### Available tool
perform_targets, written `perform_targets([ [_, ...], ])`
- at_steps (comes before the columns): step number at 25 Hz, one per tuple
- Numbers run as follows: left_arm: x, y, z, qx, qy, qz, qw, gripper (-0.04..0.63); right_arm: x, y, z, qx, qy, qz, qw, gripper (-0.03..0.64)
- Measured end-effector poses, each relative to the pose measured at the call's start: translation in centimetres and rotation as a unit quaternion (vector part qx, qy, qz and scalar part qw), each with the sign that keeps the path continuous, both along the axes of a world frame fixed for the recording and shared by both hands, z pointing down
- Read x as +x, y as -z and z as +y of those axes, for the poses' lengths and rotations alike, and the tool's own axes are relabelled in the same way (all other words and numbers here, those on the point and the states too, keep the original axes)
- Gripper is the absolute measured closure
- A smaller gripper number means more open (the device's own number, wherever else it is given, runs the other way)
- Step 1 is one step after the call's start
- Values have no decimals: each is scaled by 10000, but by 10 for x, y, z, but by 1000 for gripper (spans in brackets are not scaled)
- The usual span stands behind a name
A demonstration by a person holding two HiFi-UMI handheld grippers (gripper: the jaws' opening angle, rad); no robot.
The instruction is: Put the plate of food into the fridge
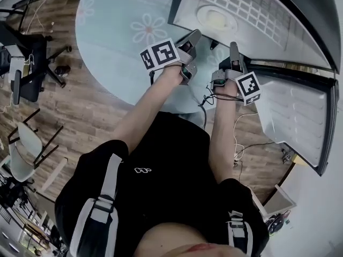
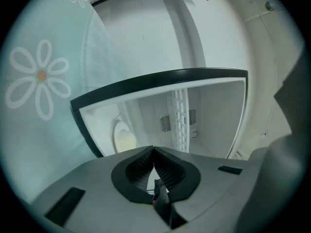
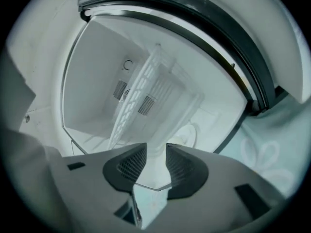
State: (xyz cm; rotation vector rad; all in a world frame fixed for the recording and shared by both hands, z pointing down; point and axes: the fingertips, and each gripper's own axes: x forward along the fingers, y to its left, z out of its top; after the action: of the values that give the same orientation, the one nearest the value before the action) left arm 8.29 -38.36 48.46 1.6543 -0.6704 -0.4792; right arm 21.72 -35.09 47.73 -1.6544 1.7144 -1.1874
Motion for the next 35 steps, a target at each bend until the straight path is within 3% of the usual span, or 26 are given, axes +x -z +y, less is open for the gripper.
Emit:
perform_targets([
  [3,-5,33,15,485,-91,71,9988,598,-20,24,8,364,320,280,9984,613],
  [8,-23,69,33,1488,-179,-448,9877,598,-62,57,22,1009,1056,712,9867,618],
  [12,-26,84,54,2095,-240,-953,9729,599,-90,79,38,1516,1678,1510,9623,620],
  [14,-25,92,60,2560,-295,-1471,9550,598,-94,82,45,1507,1782,1995,9517,620],
  [17,-22,99,70,3181,-313,-2318,9187,600,-96,81,55,1373,1873,2673,9352,620],
  [19,-18,101,77,3449,-319,-2813,8949,599,-99,81,58,1397,1980,2878,9265,620],
  [25,-1,97,96,3852,-454,-3547,8508,598,-104,80,58,1327,2068,3338,9101,620],
  [31,1,95,97,3925,-421,-3821,8356,598,-108,75,61,1324,2214,3762,8899,620],
  [35,0,90,99,3884,-446,-3880,8346,598,-111,69,67,1277,2265,3874,8845,620],
])
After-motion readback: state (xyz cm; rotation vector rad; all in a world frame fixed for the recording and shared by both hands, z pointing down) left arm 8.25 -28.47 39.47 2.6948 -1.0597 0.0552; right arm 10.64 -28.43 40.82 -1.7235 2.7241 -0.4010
